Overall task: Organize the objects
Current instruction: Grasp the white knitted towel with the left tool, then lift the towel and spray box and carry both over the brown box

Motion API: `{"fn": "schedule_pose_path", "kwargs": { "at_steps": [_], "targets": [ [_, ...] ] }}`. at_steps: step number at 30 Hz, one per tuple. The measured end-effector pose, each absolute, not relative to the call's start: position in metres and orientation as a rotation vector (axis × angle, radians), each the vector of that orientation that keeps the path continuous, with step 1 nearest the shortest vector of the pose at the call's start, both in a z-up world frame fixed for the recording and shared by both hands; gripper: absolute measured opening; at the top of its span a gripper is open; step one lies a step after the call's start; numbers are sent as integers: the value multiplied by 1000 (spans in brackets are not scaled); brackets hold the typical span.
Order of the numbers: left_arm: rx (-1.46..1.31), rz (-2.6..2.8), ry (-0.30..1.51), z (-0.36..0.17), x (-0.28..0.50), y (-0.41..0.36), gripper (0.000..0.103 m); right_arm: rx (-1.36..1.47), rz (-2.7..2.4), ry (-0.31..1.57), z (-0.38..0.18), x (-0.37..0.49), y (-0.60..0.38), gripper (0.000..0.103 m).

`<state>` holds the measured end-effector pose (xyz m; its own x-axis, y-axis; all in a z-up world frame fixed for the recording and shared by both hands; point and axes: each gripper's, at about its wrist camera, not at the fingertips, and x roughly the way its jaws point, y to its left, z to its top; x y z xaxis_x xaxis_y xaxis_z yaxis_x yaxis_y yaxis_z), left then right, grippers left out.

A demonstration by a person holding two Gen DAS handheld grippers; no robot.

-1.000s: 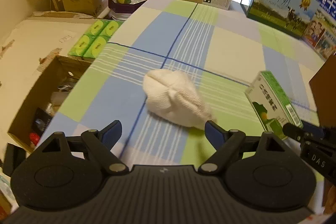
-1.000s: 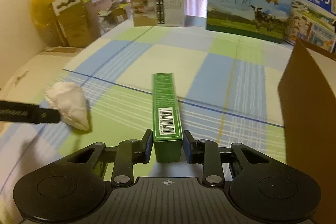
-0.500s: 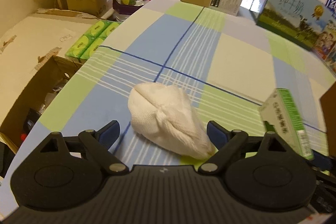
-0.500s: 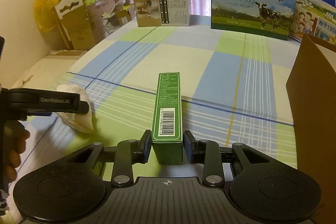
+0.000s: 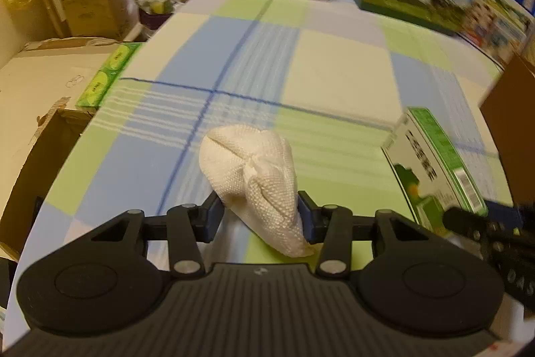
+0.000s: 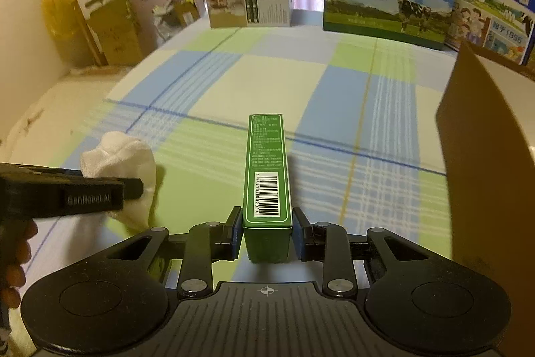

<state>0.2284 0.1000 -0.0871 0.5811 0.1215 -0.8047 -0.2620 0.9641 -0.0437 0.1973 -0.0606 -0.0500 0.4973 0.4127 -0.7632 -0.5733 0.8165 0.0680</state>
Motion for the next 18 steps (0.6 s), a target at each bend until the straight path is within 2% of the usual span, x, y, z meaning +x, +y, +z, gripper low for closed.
{"fn": "schedule_pose_path", "kwargs": {
  "at_steps": [14, 18],
  "targets": [
    [-139, 44, 1022, -77, 160, 45, 42, -216, 593, 974, -43, 106, -111, 27],
    [-153, 27, 1038, -80, 146, 38, 46, -229, 601, 945, -41, 105, -109, 33]
  ]
}}
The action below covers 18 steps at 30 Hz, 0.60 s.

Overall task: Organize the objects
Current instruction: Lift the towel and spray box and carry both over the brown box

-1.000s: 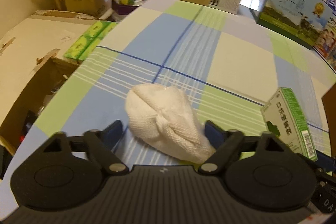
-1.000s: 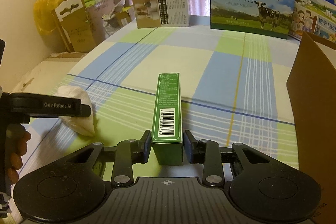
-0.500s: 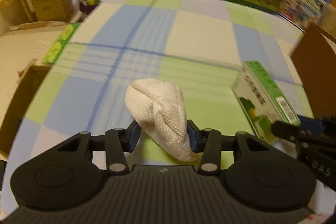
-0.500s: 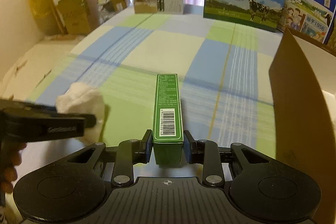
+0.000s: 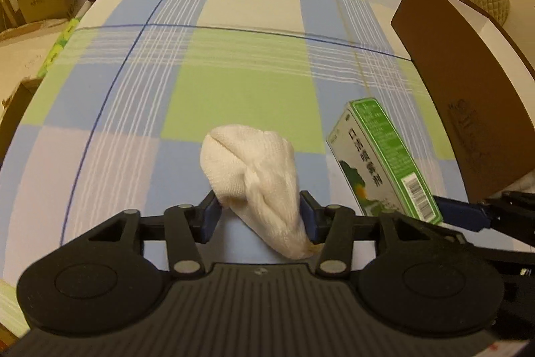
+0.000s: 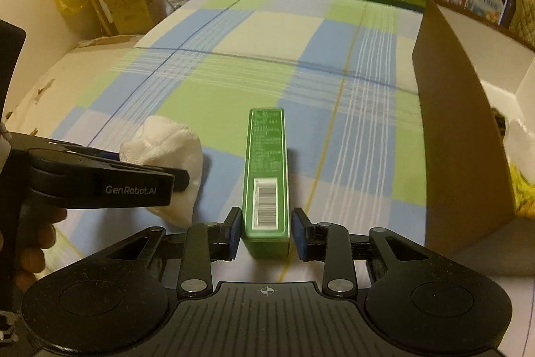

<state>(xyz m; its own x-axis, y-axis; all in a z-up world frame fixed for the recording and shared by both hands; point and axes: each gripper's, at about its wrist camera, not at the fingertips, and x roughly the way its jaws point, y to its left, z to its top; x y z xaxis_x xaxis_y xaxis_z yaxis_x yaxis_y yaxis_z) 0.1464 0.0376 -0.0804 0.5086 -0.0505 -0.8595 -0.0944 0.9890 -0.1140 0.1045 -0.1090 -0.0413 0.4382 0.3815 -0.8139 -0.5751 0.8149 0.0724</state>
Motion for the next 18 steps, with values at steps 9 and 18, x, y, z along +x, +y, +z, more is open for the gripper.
{"fn": "schedule_pose_path", "kwargs": {
  "at_steps": [9, 18],
  "targets": [
    [-142, 51, 1024, -84, 156, 39, 56, -195, 609, 927, -47, 122, -102, 41],
    [-116, 49, 1021, -89, 166, 37, 53, -217, 635, 907, -60, 135, -96, 38]
  ]
}}
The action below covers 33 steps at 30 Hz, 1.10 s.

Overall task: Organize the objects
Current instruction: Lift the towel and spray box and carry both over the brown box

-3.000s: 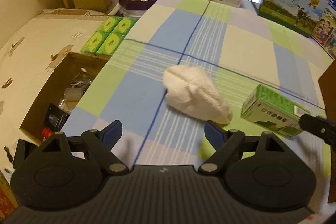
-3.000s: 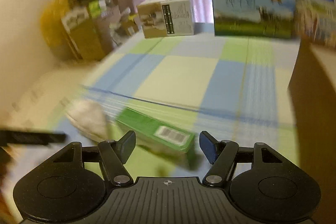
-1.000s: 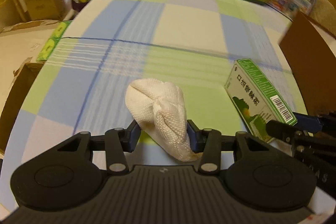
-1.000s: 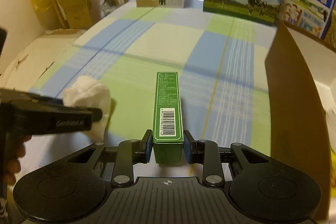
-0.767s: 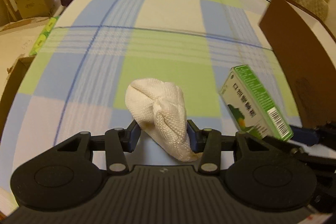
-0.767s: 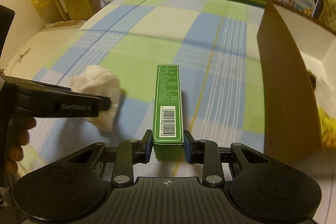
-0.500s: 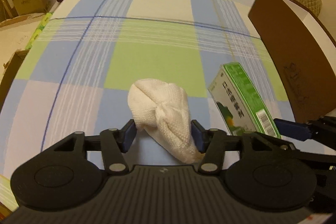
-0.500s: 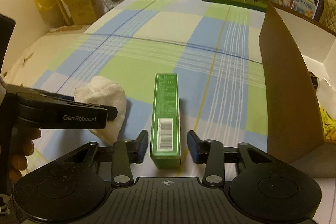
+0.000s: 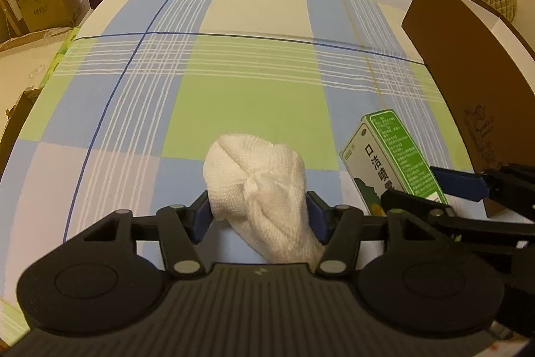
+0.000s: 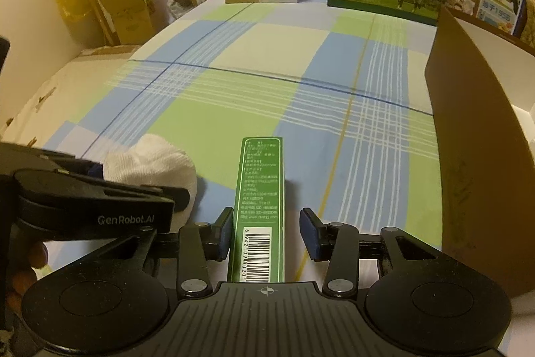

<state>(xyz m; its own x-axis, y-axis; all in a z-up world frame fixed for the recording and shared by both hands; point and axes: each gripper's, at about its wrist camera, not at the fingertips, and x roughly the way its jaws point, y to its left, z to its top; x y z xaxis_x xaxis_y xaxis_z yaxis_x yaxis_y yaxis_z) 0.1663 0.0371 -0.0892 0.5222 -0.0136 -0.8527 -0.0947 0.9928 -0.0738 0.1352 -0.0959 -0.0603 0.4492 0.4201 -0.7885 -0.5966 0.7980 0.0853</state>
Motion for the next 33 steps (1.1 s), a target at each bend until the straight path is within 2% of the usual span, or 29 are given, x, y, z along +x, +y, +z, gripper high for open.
{"fn": "schedule_pose_path", "kwargs": {
  "at_steps": [1, 3, 20, 33],
  "targets": [
    [-110, 47, 1019, -89, 167, 36, 52, -216, 638, 908, -61, 136, -96, 31],
    [-90, 43, 1014, -89, 168, 33, 50, -211, 642, 910, -62, 136, -97, 27],
    [-17, 15, 999, -90, 169, 24, 42, -167, 624, 897, -57, 134, -111, 27],
    [12, 1, 974, -79, 159, 20, 42, -139, 618, 871, -47, 124, -122, 27]
  ]
}}
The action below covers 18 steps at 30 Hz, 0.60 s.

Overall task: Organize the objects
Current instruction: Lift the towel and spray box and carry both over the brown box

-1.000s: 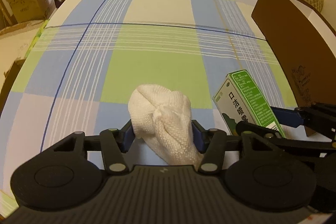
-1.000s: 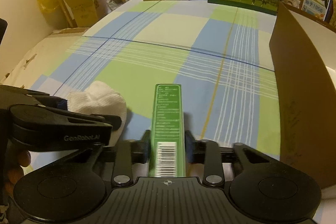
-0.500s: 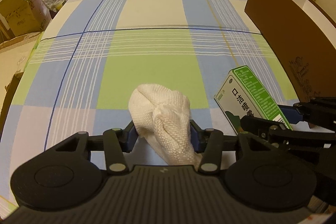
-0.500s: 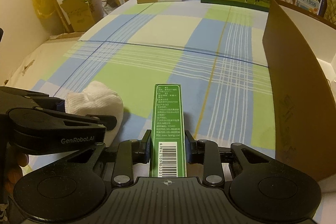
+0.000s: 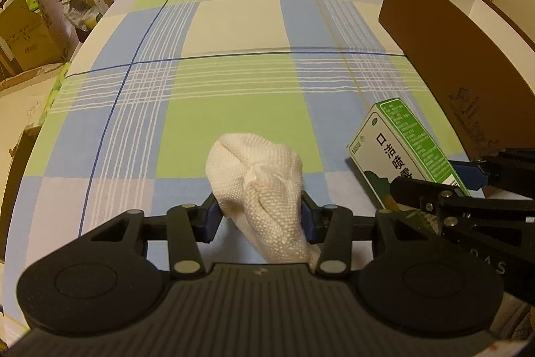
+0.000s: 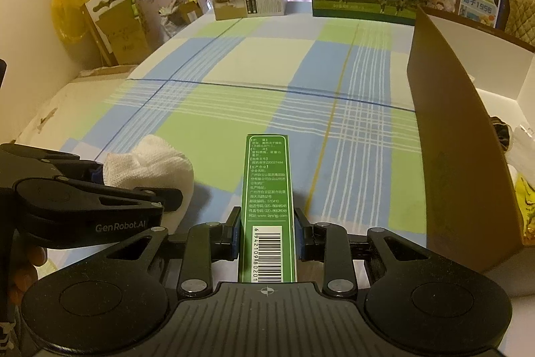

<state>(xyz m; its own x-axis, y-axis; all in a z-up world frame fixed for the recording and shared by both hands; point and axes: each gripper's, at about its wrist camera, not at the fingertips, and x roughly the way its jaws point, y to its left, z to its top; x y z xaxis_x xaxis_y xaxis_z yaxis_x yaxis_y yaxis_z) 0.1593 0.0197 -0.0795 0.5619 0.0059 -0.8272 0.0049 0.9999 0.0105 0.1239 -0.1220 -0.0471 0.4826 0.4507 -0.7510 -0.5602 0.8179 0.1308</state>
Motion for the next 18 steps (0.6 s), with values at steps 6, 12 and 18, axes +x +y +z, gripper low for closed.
{"fn": "schedule_pose_path", "kwargs": {
  "at_steps": [6, 12, 18],
  "targets": [
    [20, -6, 954, -67, 153, 16, 42, -100, 625, 844, -31, 116, -130, 27],
    [33, -23, 889, -35, 149, 5, 42, -54, 627, 758, 2, 110, -142, 27],
    [9, -55, 836, -3, 149, -16, 42, 22, 600, 671, 39, 108, -171, 27]
  ]
}}
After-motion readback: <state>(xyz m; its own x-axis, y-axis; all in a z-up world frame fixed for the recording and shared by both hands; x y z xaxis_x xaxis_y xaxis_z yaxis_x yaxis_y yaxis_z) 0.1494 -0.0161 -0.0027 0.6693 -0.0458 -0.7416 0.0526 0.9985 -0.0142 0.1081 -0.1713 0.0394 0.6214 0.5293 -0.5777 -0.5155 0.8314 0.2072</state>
